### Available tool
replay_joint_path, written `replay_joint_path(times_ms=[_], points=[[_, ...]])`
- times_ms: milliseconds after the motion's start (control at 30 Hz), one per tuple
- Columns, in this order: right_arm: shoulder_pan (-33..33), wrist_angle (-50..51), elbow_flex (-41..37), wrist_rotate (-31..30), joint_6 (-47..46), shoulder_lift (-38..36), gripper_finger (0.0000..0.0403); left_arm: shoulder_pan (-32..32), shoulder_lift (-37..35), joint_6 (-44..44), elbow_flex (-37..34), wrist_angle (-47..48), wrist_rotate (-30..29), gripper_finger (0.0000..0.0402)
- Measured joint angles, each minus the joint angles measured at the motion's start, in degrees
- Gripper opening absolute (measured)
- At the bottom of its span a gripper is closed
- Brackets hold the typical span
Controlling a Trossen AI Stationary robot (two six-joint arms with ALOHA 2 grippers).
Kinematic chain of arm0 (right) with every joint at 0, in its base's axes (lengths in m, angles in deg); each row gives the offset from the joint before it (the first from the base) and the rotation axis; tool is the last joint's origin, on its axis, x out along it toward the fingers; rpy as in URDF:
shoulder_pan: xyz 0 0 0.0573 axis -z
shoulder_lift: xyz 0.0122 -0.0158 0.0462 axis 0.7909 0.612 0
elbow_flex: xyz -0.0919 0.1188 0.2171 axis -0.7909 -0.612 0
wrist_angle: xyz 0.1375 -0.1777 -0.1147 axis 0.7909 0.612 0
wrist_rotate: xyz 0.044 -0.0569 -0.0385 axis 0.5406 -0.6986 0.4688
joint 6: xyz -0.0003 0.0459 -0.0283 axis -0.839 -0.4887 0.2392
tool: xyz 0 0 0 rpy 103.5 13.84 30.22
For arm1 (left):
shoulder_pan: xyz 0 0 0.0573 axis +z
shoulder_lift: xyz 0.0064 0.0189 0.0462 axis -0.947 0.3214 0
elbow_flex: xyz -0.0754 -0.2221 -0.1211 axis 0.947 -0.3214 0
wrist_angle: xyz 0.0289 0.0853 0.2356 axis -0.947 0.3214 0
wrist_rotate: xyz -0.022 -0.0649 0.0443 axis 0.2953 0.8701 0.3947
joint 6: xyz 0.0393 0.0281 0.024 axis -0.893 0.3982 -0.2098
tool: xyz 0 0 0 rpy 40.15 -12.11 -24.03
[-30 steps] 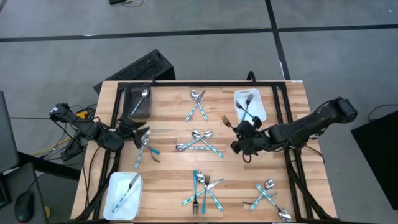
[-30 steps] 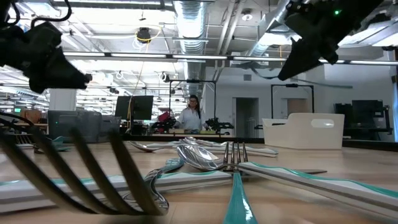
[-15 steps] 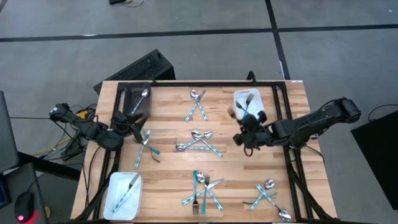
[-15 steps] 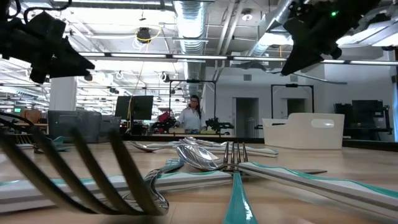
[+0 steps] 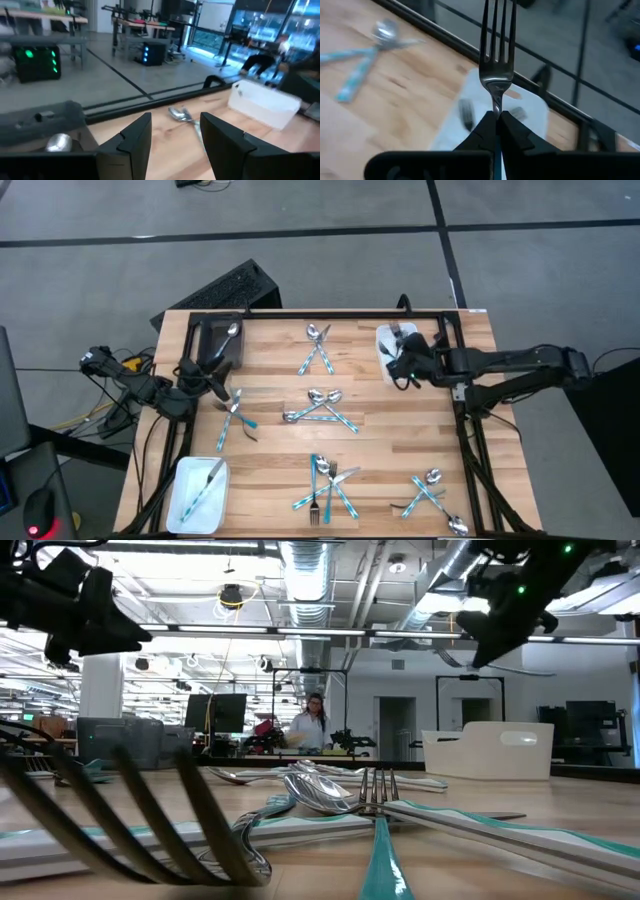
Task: Sort silverware by color (type)
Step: Put the blue fork into the top white bin, then put the light blue spoon into the black bin
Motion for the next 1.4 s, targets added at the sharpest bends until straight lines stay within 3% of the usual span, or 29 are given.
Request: replay_joint_path(times_ms=[167,433,733,1000,1200,1300,1400], points=[[7.08,-0.39,-0.09,1.21,4.61,2.31,0.0033,0.0,0.02,3.73,-0.02,4.55,5.16,0.0155],[19.28,-8.97,-1.86,17.12,14.18,8.09,0.0038,0.0,0.02,4.04,-0.02,5.53,8.15,0.0155],[26.22,-10.8,-2.67,31.26,16.44,13.14,0.0048,0.0,0.02,1.52,-0.02,5.4,6.86,0.0155],[26.49,-11.03,-2.64,31.73,16.6,15.68,0.0111,0.0,0.02,1.54,-0.02,5.4,5.57,0.0155],[26.09,-11.51,-2.62,31.62,16.45,13.48,0.0169,0.0,0.02,1.52,-0.02,5.4,5.57,0.0155],[23.07,-9.63,-2.62,30.87,14.02,10.24,0.0185,0.0,0.02,1.54,-0.02,5.44,6.08,0.0155],[16.45,-8.5,-2.62,25.47,11.51,6.62,0.0188,0.01,0.02,2.72,-0.02,6.31,9.02,0.0155]])
